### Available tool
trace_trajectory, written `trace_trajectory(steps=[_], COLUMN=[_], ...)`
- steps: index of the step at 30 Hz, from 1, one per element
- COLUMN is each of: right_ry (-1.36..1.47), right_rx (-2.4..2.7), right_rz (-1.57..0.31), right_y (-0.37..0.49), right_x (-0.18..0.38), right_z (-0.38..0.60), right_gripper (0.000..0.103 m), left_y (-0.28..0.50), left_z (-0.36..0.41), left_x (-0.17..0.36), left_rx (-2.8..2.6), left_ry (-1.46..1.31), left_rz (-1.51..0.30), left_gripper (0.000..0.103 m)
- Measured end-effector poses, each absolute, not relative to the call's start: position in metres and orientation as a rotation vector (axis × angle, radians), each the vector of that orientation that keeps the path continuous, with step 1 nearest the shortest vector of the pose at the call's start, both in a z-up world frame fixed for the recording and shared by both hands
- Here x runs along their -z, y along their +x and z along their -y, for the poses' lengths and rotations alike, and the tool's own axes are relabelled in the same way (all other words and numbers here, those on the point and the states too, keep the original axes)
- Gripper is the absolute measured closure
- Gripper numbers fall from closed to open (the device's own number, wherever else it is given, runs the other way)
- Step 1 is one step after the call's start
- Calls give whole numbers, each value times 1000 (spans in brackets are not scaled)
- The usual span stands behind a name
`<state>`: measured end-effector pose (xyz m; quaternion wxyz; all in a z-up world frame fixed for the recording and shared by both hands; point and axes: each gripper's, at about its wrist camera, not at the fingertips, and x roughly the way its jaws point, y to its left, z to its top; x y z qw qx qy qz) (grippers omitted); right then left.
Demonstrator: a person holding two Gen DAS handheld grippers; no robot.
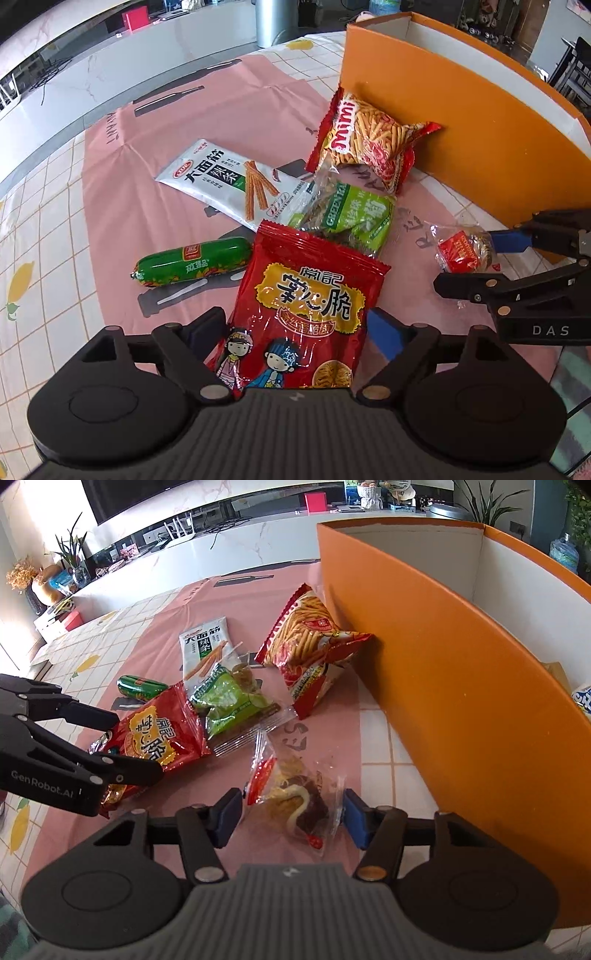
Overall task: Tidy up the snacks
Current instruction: 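Grasp the red spicy-strip bag with left gripper while right grasps the small wrapped snack, then carry both snacks over the orange box and open both grippers inside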
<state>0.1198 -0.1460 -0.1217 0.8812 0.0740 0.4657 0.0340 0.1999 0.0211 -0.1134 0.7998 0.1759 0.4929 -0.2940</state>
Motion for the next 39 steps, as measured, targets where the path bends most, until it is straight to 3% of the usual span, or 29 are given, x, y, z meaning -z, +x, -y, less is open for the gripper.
trace_trajectory(steps=[6,12,29,39], right_ry=[149,142,66,94], right_rx=[-72,-74,-115,-161], right_rz=[-962,-954,-896,-800], right_y=[118,116,91,89], right_x=[121,121,85,-4], right_z=[146,145,142,192], right_gripper=[48,52,59,58], left_y=[199,197,148,136], left_z=[-12,-14,-14,19], left_x=[123,121,58,-19], left_rx=[629,586,427,477], left_ry=[460,401,92,-17], left_rz=[-1080,-1085,-1054,-935], left_gripper=[4,19,20,20])
